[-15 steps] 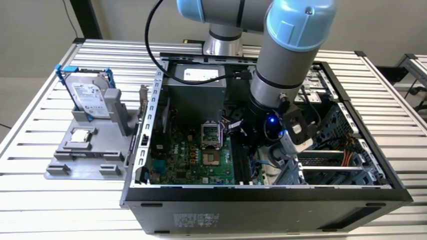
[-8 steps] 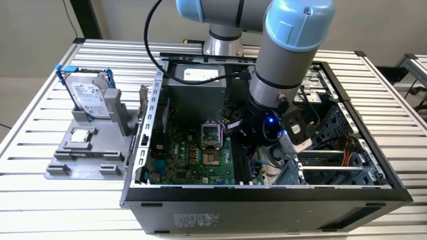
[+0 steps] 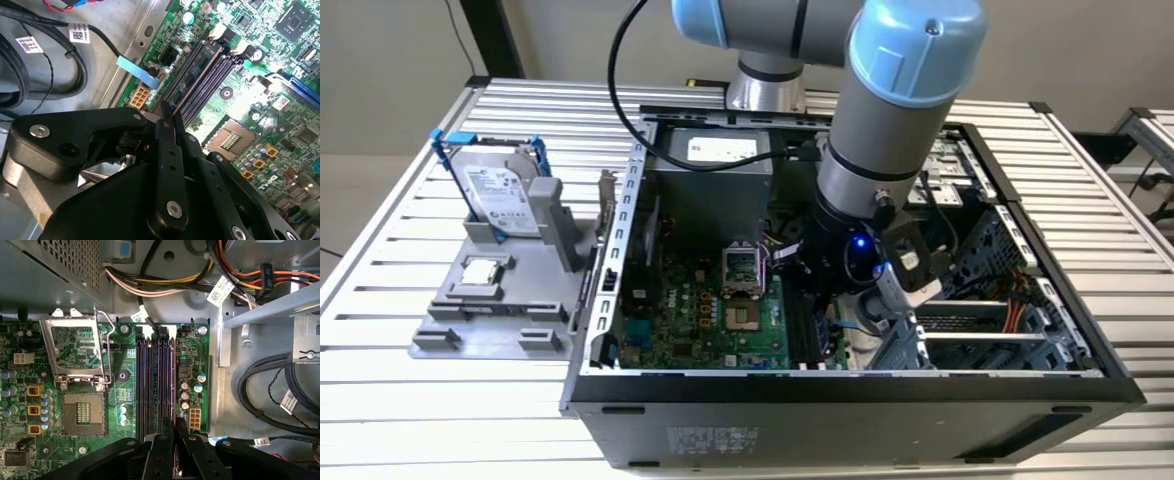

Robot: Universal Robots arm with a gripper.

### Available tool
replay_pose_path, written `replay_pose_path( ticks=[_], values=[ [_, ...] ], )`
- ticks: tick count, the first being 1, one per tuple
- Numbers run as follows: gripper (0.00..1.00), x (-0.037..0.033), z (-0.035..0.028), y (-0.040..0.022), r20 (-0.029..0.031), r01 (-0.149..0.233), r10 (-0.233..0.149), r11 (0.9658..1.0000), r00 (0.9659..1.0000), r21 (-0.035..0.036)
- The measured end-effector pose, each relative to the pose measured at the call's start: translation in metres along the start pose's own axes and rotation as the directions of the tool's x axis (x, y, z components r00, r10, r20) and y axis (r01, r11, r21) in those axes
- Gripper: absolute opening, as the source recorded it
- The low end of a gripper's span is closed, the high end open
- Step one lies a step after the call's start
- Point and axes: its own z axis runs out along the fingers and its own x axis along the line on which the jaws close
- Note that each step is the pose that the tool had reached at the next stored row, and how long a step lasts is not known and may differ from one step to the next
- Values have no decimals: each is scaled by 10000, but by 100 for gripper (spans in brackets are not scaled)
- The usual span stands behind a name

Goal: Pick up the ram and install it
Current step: 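Insert the ram into the slot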

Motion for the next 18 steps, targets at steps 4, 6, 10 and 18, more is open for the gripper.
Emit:
replay_pose_path(
  ticks=[4, 6, 10, 18],
  values=[
    [0, 0, 2, 1, 0, 0, 0, 10000, 10000, -4],
    [0, 0, 2, 1, 0, -1, 1, 10000, 10000, -3],
    [0, 1, 2, 1, -1, -45, 45, 10000, 10000, -3],
    [0, 3, 68, 2, -4, -316, 316, 9995, 9995, -4]
  ],
)
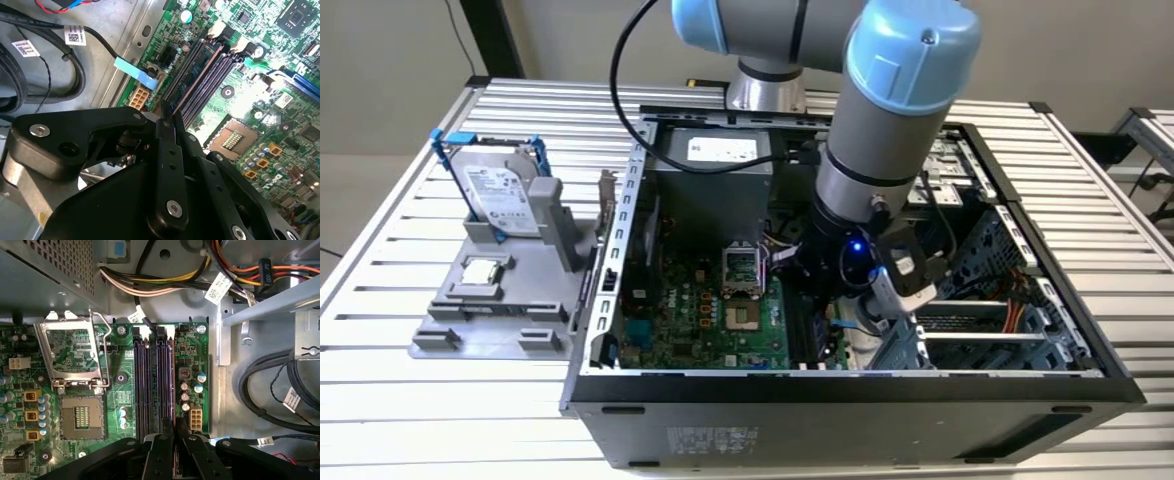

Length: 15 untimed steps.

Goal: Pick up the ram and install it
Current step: 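Insert the ram into the slot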

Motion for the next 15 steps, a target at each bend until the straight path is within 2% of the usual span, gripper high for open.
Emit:
replay_pose_path(
  ticks=[2, 10, 11, 15],
  values=[
    [0, 0, 20, -1, -1, -2, 2, 10000, 10000, 5],
    [0, 0, 26, 2, 3, -3, 3, 10000, 10000, -12],
    [100, 0, 25, 1, 2, -3, 3, 10000, 10000, -7],
    [100, 0, 14, 0, -1, -5, 5, 10000, 10000, 3]
  ],
)
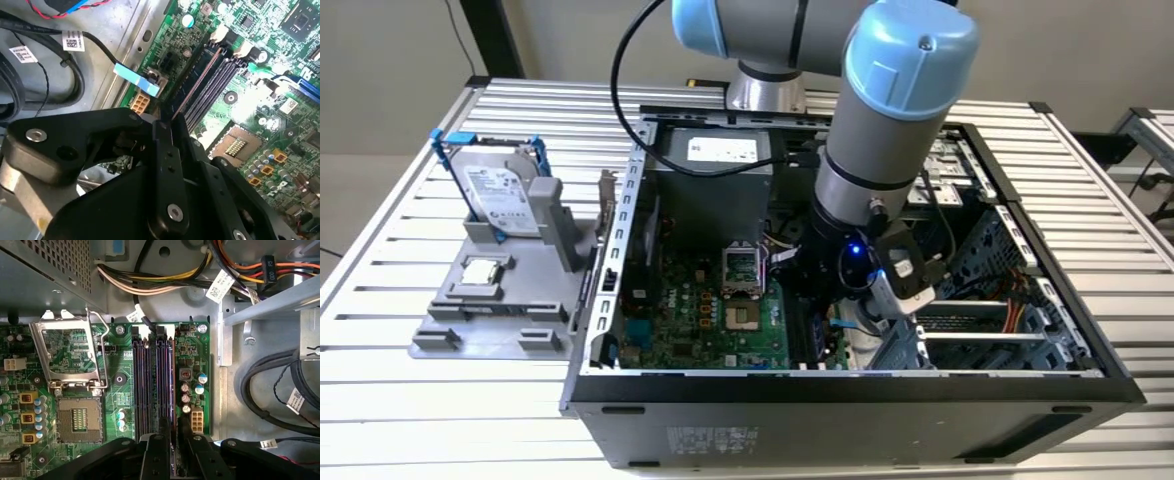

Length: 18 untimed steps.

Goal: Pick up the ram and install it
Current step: 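Insert the ram into the slot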

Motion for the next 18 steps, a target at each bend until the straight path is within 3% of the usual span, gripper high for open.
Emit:
replay_pose_path(
  ticks=[18],
  values=[
    [100, 0, -384, -5, -34, -5, 5, 10000, 10000, 0]
  ],
)
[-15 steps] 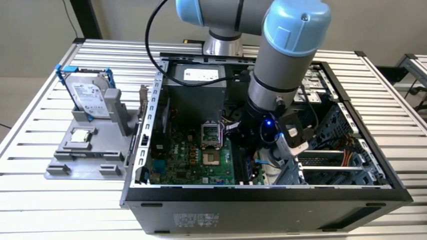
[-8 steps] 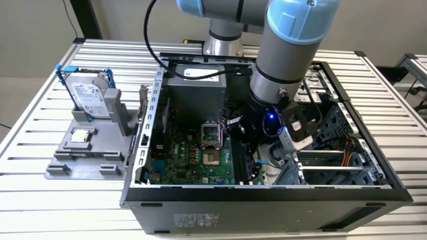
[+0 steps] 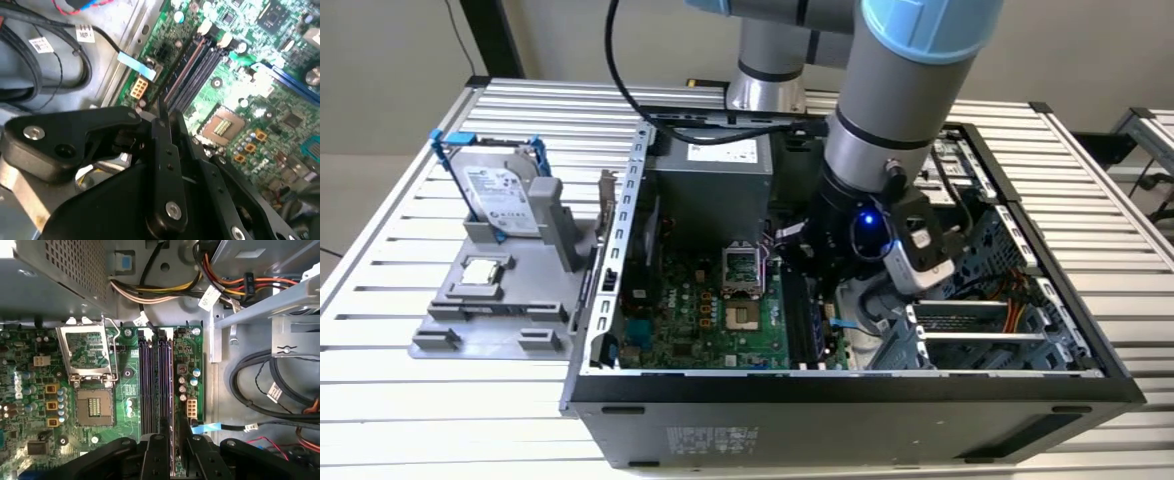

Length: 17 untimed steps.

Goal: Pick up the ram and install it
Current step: 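Insert the ram into the slot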

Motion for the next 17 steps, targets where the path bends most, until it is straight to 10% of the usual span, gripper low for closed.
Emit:
replay_pose_path(
  ticks=[13, 14, 17],
  values=[
    [100, 0, -85, -1, 0, 0, 0, 10000, 10000, -2],
    [0, 1, -85, -1, 0, 0, 0, 10000, 10000, -1],
    [0, 1, -87, -1, 0, 0, 0, 10000, 10000, -1]
  ],
)
